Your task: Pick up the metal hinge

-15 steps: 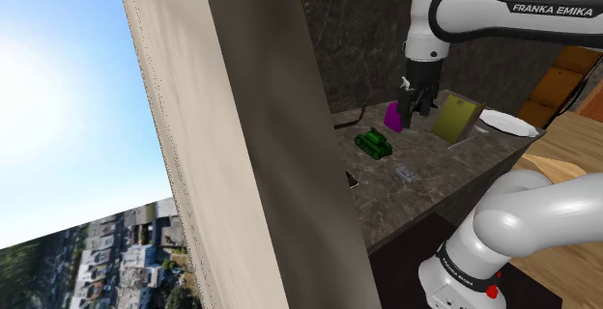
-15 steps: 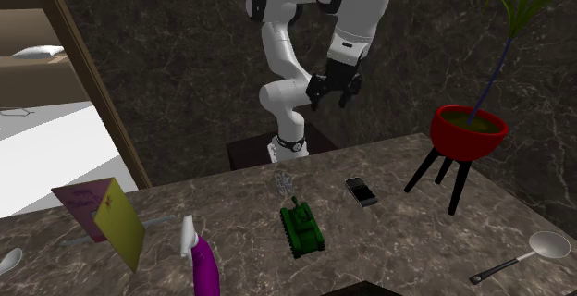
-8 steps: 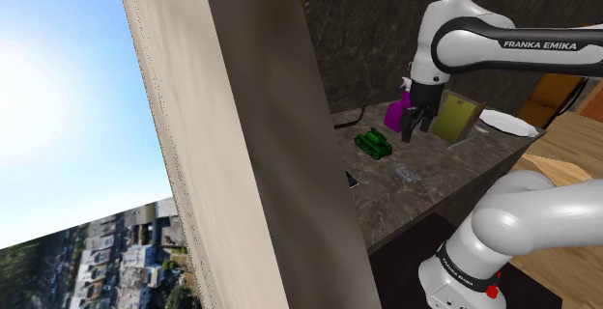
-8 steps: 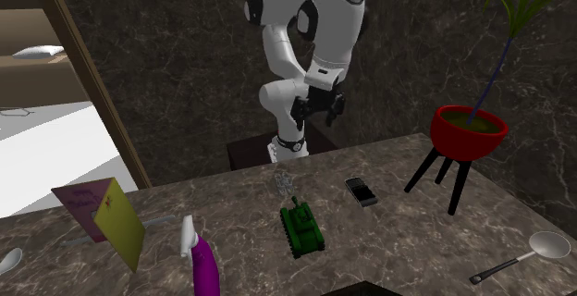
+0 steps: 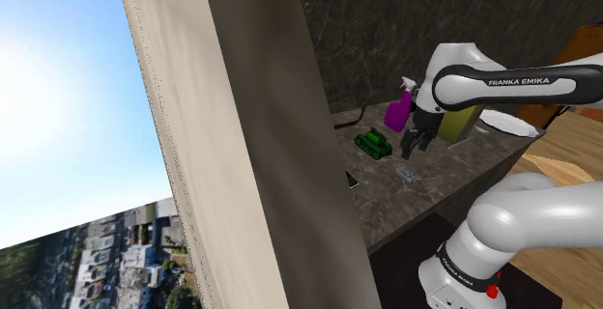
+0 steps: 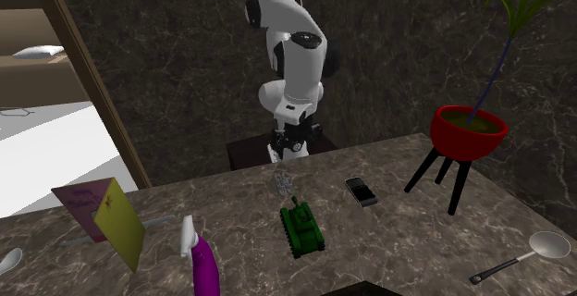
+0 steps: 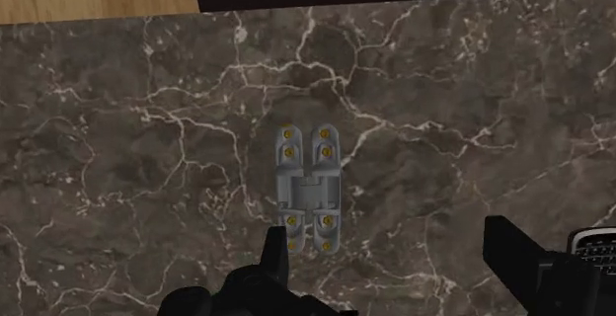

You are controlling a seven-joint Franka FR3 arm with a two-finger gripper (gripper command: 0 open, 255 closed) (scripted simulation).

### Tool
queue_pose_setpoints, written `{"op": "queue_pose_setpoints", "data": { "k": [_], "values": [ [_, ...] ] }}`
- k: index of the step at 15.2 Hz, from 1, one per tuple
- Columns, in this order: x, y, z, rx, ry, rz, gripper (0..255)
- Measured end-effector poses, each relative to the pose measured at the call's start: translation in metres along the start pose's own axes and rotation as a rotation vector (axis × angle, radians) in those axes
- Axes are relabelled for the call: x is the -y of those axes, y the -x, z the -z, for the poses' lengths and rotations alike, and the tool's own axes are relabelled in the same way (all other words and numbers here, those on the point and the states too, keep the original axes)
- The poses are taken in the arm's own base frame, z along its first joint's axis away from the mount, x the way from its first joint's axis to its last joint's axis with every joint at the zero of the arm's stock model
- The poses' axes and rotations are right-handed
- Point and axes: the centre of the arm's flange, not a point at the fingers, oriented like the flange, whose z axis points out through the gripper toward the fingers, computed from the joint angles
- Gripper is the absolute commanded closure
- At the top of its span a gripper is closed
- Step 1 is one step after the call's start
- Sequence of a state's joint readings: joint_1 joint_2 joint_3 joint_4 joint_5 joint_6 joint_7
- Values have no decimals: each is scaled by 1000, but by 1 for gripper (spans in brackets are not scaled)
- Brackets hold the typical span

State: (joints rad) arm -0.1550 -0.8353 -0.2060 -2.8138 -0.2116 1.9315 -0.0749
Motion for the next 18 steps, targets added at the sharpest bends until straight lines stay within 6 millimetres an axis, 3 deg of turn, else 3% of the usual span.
{"op": "queue_pose_setpoints", "data": {
  "k": [5,14,15,18],
  "values": [
    [-34,-1,-58,-50,-33,-33,0],
    [-42,-2,-106,-66,-40,-41,0],
    [-42,-2,-107,-66,-40,-41,255],
    [-42,-2,-108,-68,-40,-41,255]
  ]
}}
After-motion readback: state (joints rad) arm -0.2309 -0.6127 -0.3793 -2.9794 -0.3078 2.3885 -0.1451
